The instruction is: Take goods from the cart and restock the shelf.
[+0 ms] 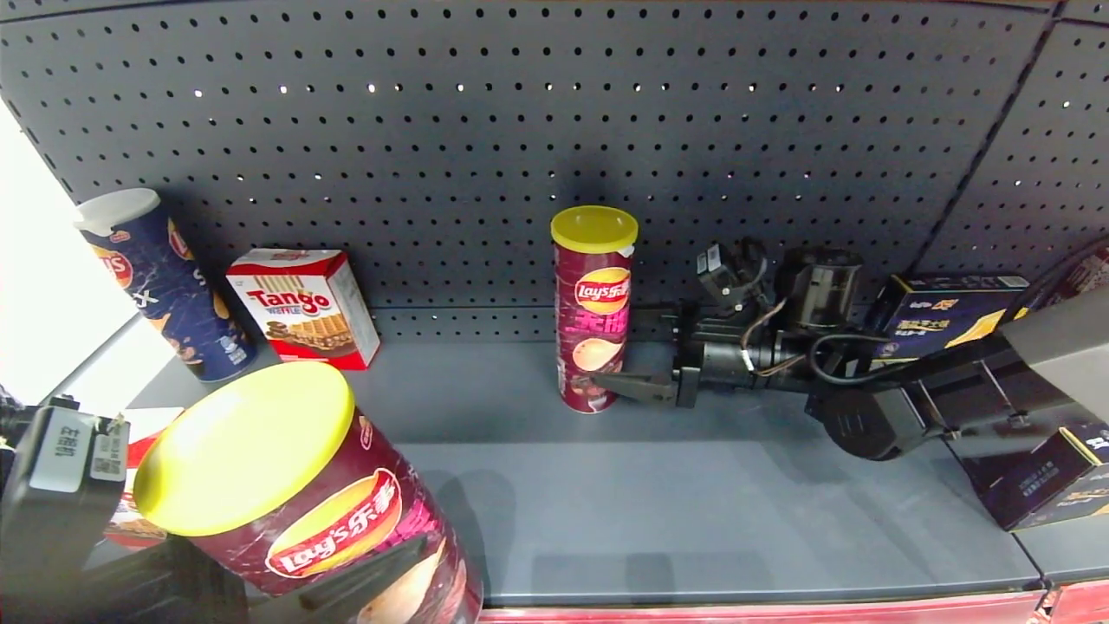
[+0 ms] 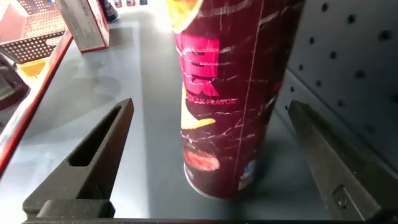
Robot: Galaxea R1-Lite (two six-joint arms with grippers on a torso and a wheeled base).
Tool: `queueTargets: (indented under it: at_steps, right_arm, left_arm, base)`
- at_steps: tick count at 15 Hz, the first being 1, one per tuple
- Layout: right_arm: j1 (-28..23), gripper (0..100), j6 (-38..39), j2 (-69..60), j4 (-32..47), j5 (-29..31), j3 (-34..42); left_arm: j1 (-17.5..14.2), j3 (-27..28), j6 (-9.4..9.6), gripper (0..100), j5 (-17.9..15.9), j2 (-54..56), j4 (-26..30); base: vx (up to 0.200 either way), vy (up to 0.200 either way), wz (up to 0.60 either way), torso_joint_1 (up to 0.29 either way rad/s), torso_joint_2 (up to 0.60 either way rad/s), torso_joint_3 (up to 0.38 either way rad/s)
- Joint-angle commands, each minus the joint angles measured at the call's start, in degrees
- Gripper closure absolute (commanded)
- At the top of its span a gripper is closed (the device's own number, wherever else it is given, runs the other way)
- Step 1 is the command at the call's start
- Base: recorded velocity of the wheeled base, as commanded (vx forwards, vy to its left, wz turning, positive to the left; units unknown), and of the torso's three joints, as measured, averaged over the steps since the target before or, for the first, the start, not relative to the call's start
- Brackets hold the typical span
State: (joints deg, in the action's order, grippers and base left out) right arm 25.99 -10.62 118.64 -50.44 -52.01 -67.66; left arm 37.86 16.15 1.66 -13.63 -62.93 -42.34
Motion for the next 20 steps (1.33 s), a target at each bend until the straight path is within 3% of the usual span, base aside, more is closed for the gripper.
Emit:
queueTargets:
  at_steps: [1,4,8,9,20]
  right_arm:
    - [0.8,0,0.0,2.7,0.0,0.1,-1.8]
    - [1.9,0,0.2,4.8,0.0,3.5,-4.2]
    - [2.9,0,0.2,6.6,-0.3,3.0,-5.3]
    - [3.1,100,0.2,6.8,-0.8,3.4,-5.4]
    - [6.4,100,0.6,-0.9,-1.2,8.0,0.2]
  left_arm:
    - [-0.1,0.0,0.01,100,0.0,-0.1,0.0]
    - [-0.1,-0.1,0.01,100,-0.1,-0.1,0.0]
    - [-0.1,-0.2,0.01,100,0.0,-0.1,0.0]
    - [-0.1,-0.2,0.01,100,0.0,-0.1,0.0]
    - [-0.1,-1.9,0.01,100,0.2,1.4,0.0]
  base:
    - [0.000,0.000,0.00,0.000,0.00,0.000]
    - [0.000,0.000,0.00,0.000,0.00,0.000]
    - [0.000,0.000,0.00,0.000,0.00,0.000]
    - [0.000,0.000,0.00,0.000,0.00,0.000]
    - [0.000,0.000,0.00,0.000,0.00,0.000]
